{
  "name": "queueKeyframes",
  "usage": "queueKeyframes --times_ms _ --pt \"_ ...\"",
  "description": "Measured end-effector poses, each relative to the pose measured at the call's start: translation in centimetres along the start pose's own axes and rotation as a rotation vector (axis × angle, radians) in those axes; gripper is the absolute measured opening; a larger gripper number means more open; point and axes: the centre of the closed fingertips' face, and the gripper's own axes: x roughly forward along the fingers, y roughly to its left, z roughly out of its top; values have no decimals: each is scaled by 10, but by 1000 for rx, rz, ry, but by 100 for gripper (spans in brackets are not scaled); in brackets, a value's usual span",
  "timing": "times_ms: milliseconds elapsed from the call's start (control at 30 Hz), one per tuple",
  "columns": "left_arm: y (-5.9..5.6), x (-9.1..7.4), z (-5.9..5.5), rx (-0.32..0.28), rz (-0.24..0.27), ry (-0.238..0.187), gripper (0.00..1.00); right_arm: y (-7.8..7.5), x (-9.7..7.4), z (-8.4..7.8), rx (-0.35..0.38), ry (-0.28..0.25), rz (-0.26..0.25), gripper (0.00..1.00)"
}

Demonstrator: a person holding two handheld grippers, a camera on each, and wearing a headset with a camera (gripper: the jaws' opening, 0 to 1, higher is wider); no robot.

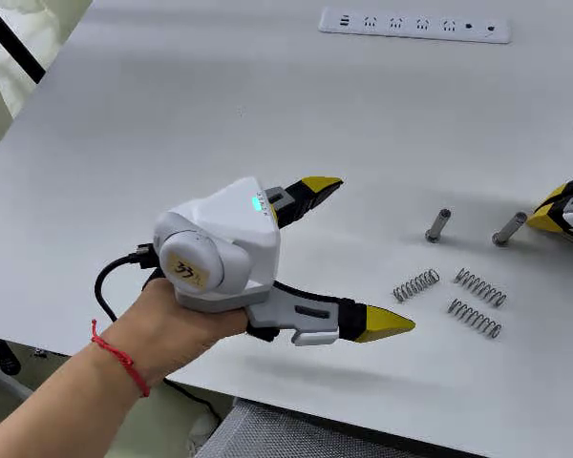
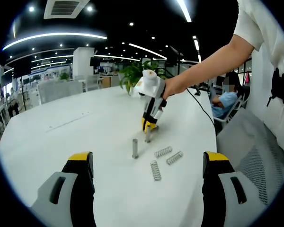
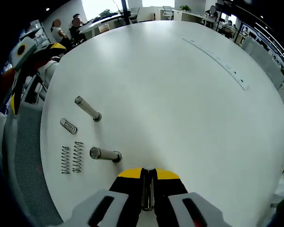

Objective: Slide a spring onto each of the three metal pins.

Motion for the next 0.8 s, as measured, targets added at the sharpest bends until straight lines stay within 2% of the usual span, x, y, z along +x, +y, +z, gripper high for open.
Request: queueKeyframes --times_ms 433,800 --pt "-1 2 3 9 -6 -1 95 0 -15 0 5 -47 -24 5" --pt "-5 3 5 15 -16 -1 95 3 -37 -4 13 -93 -51 5"
